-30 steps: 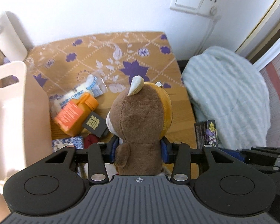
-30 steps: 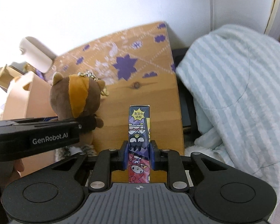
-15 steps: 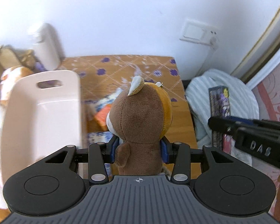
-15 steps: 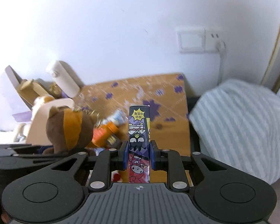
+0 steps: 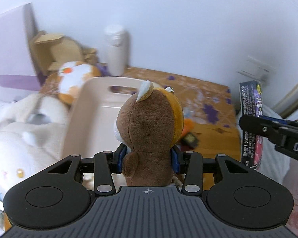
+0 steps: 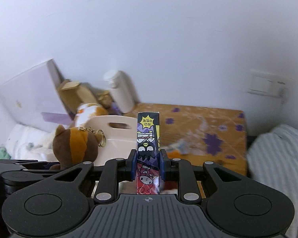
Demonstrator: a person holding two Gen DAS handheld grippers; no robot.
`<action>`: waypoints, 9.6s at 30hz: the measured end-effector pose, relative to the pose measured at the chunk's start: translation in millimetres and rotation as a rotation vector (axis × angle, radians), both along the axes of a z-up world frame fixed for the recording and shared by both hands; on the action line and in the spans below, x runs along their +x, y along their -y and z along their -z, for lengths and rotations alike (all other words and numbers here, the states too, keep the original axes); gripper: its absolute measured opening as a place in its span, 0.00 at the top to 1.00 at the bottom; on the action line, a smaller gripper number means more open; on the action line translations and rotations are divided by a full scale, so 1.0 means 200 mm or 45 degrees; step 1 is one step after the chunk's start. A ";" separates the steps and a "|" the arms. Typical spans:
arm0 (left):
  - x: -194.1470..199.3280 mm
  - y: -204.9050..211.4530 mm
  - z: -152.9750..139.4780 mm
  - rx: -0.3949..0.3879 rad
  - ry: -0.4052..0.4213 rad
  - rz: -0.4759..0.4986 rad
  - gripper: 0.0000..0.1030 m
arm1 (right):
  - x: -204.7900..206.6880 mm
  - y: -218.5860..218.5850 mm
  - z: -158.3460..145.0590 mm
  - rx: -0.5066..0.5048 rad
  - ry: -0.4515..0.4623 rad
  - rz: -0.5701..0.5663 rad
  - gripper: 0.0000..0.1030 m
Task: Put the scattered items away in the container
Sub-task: 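Lift lanyard and bear plush over the basket and release both inside, then withdraw both grippers from the basket back over the table, then grasp the Hello Kitty plush with right gripper while left gripper grasps tissue pack, then carry Hello Kitty plush and blue tissue pack into the beige basket and release both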
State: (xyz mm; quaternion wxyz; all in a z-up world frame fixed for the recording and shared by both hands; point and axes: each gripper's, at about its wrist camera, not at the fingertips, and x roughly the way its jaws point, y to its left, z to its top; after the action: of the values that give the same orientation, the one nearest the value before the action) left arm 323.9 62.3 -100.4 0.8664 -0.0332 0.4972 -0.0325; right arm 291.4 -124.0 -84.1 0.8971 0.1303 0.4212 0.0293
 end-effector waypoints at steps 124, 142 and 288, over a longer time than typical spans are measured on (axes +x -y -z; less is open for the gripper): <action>-0.11 0.73 1.03 0.196 -0.196 0.148 0.34 | 0.29 0.28 1.15 0.256 -0.666 -0.375 0.36; 0.04 0.91 1.09 0.529 -0.192 -0.027 0.38 | 0.26 0.52 1.23 0.177 -0.718 -0.161 0.40; 0.21 -0.38 0.58 0.146 -0.330 -0.244 0.53 | 0.50 -0.50 0.60 0.016 -0.481 -0.314 0.55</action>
State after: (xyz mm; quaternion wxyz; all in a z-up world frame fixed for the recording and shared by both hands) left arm 365.7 138.1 -217.0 0.7945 -0.0347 0.6005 0.0834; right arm 390.6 -23.1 -204.7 0.7911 0.0866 0.5942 0.1163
